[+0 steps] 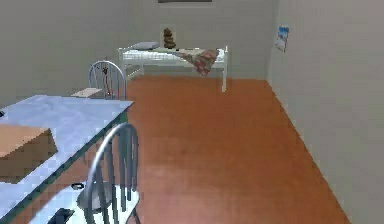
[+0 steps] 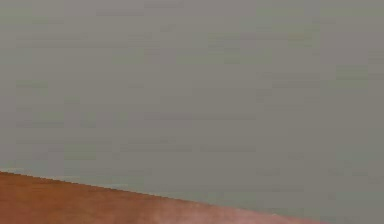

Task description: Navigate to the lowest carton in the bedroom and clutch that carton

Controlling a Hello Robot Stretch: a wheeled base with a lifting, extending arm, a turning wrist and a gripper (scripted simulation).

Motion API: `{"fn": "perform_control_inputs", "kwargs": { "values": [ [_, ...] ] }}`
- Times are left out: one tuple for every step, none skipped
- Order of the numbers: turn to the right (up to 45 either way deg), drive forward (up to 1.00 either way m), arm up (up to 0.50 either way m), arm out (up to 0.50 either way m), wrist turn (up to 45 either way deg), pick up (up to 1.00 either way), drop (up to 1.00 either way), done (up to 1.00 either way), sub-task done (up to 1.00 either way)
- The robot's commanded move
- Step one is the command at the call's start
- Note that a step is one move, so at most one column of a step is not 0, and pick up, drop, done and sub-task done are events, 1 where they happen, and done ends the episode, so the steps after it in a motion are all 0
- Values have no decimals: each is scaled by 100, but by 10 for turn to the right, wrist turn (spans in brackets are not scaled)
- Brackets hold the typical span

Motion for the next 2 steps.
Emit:
{"fn": "perform_control_inputs", "kwargs": {
  "values": [
    [450,0,0,0,0,0,0,0,0],
    [270,0,0,0,0,0,0,0,0]
  ]
}}
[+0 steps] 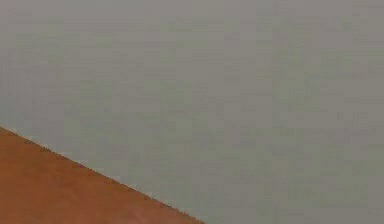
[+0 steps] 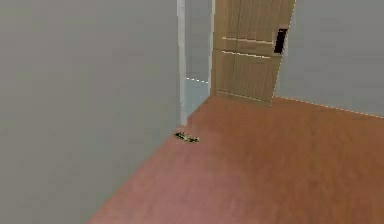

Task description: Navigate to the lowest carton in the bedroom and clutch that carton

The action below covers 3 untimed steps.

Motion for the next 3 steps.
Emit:
{"fn": "perform_control_inputs", "kwargs": {
  "values": [
    [0,30,0,0,0,0,0,0,0],
    [-450,0,0,0,0,0,0,0,0],
    [-30,0,0,0,0,0,0,0,0]
  ]
}}
